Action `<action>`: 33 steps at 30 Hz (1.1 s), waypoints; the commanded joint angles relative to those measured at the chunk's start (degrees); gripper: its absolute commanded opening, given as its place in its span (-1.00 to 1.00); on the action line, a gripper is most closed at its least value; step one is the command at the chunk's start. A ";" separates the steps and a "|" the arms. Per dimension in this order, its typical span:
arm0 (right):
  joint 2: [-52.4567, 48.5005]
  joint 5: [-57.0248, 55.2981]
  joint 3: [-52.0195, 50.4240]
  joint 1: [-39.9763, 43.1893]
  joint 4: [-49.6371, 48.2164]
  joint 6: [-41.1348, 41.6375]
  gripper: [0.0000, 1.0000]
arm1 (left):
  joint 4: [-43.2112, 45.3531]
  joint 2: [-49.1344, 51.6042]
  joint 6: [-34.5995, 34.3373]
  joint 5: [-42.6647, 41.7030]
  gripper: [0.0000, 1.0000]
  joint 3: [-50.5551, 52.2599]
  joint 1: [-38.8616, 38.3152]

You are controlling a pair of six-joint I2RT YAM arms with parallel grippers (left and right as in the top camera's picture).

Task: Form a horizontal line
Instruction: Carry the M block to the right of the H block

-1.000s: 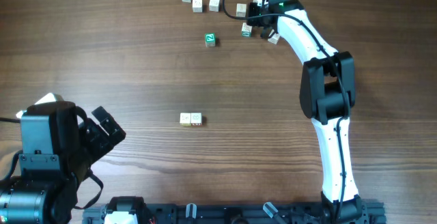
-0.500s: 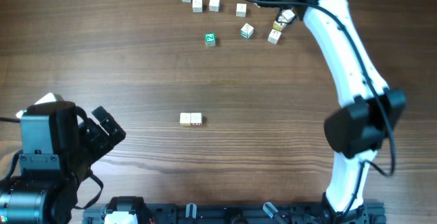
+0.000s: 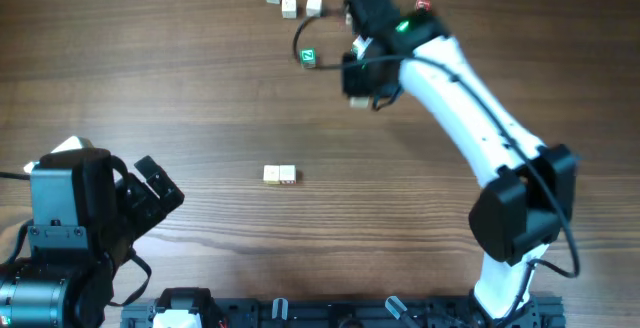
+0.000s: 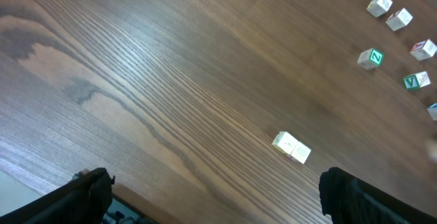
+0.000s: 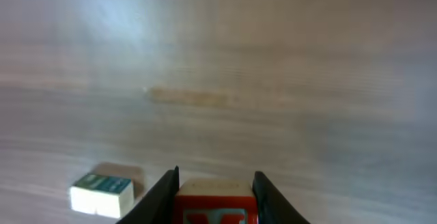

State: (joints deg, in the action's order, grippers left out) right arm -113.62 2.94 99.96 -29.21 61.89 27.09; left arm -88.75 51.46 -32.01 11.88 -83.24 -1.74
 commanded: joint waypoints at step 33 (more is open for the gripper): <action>-0.59 -1.88 -22.80 -14.75 -22.08 26.97 -0.10 | 0.09 -0.09 0.07 -0.50 1.00 -0.17 0.37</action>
State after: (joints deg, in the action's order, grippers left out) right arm -113.89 2.48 77.36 -43.62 39.79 53.63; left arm -88.73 51.46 -32.01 11.88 -83.24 -1.74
